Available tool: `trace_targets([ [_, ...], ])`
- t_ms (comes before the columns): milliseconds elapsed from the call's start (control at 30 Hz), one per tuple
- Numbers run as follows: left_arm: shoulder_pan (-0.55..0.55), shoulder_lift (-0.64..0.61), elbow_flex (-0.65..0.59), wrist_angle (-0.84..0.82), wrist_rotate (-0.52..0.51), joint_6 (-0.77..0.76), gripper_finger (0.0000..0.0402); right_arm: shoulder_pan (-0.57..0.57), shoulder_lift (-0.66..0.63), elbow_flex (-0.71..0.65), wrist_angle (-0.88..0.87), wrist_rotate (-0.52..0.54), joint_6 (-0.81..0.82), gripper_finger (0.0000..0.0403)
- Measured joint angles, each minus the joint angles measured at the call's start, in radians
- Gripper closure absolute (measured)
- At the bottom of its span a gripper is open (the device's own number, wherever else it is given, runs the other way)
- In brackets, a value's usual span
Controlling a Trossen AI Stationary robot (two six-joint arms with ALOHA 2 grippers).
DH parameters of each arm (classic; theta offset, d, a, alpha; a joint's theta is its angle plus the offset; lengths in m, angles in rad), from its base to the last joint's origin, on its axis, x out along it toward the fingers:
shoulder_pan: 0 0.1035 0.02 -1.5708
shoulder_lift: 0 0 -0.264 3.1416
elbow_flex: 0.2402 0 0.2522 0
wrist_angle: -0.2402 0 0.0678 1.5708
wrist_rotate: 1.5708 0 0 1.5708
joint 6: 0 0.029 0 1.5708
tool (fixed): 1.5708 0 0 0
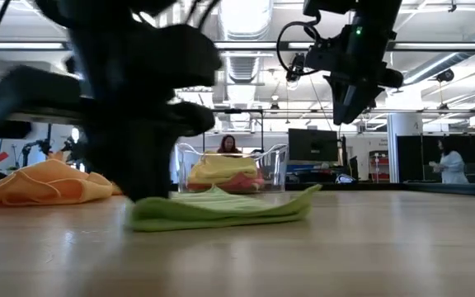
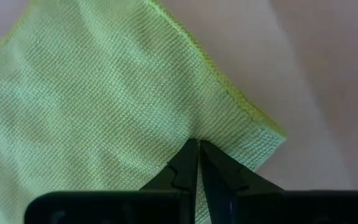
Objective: Fold microfiber towels
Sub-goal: Fold the green microfiber cloth
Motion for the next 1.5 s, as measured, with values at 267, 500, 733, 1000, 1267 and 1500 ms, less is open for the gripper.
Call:
trace_targets([
  [267, -0.145, -0.003, -0.002, -0.184, -0.023, 0.067, 0.0395, 0.097, 0.000, 0.000, 0.007, -0.001, 0.126, 0.0298],
  [500, -0.207, -0.063, 0.007, -0.257, -0.231, -0.094, 0.0395, 0.204, 0.000, 0.000, 0.116, 0.000, 0.133, 0.0298],
  [733, -0.208, -0.168, 0.063, -0.316, -0.266, -0.116, 0.0395, 0.288, 0.000, 0.000, 0.334, 0.000, 0.030, 0.0298],
  [1000, -0.208, -0.224, 0.136, -0.481, -0.276, -0.117, 0.0347, 0.363, 0.000, 0.000, 0.554, -0.023, -0.152, 0.0294],
  [1267, -0.218, -0.233, 0.198, -0.601, -0.173, -0.409, 0.0242, 0.426, 0.000, 0.000, 0.709, -0.023, -0.335, 0.0260],
  [1500, -0.302, -0.227, 0.091, -0.486, -0.206, -0.510, 0.0219, 0.436, 0.090, 0.000, 0.884, -0.027, -0.563, 0.0252],
])
